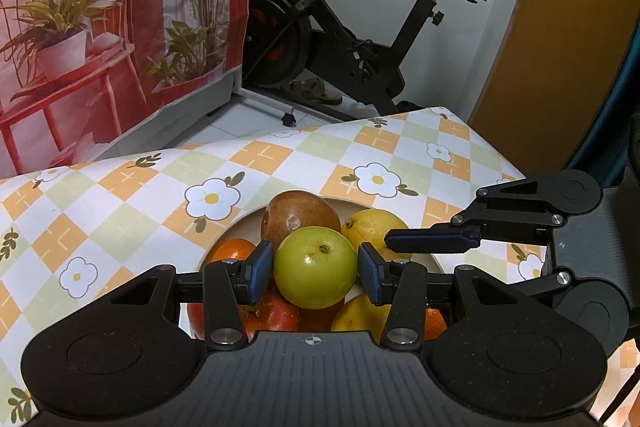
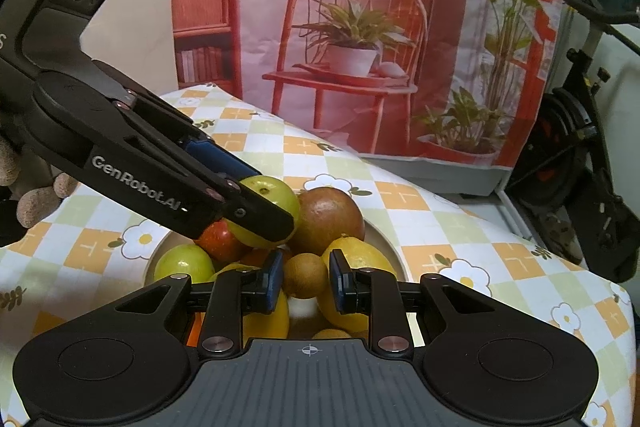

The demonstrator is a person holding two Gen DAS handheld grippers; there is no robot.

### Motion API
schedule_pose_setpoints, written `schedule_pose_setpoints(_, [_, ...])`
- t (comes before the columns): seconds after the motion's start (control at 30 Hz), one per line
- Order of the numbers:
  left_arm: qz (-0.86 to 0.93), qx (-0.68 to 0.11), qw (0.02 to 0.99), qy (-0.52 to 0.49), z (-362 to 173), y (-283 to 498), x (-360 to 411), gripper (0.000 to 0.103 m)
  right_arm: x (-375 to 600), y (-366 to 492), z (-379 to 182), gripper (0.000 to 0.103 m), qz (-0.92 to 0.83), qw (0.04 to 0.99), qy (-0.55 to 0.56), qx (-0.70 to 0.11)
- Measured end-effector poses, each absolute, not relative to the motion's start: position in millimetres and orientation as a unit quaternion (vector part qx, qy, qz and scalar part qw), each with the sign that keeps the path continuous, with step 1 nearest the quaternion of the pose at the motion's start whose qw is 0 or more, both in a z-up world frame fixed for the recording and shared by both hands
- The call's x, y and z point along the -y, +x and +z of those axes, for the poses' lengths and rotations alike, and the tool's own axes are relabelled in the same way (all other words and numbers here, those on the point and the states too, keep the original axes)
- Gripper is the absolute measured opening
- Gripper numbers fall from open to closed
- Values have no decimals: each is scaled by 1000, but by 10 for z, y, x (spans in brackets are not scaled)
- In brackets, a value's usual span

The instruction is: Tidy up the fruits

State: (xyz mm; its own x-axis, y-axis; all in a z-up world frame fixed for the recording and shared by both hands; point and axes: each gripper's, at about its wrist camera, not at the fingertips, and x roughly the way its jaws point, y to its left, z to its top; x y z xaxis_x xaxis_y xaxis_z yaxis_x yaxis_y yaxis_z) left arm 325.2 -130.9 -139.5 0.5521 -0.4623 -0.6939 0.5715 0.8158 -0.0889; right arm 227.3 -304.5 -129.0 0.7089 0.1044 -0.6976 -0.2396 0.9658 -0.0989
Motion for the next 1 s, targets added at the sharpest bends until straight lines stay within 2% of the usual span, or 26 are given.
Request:
schedule_pose_setpoints(0.53, [-298, -347, 887, 64, -1207, 3085, 1264, 50, 2997, 2041, -1139, 26, 64, 925, -98, -362])
schedule_pose_setpoints(0.7, [-292, -336, 893, 62, -1144, 2998, 1225, 50, 3012, 1914, -1060, 30, 48, 931, -91, -351])
schedule_pose_setpoints(0.73, [-290, -335, 894, 62, -1131, 2981, 1209, 51, 3019, 1898, -1043, 30, 44, 932, -88, -349])
schedule_pose_setpoints(0.83, [-281, -327, 900, 61, -1079, 2919, 1150, 66, 3054, 1824, -988, 34, 21, 937, -79, -341])
schedule_pose_setpoints(0.9, [-278, -321, 904, 58, -1037, 2872, 1098, 72, 3085, 1765, -932, 44, 4, 942, -64, -330])
schedule_pose_setpoints(0.93, [-276, -318, 905, 57, -1013, 2848, 1067, 75, 3105, 1735, -906, 52, -3, 944, -58, -325])
schedule_pose_setpoints(1.0, [-271, -313, 909, 56, -964, 2789, 1014, 79, 3114, 1673, -839, 58, -19, 949, -45, -310])
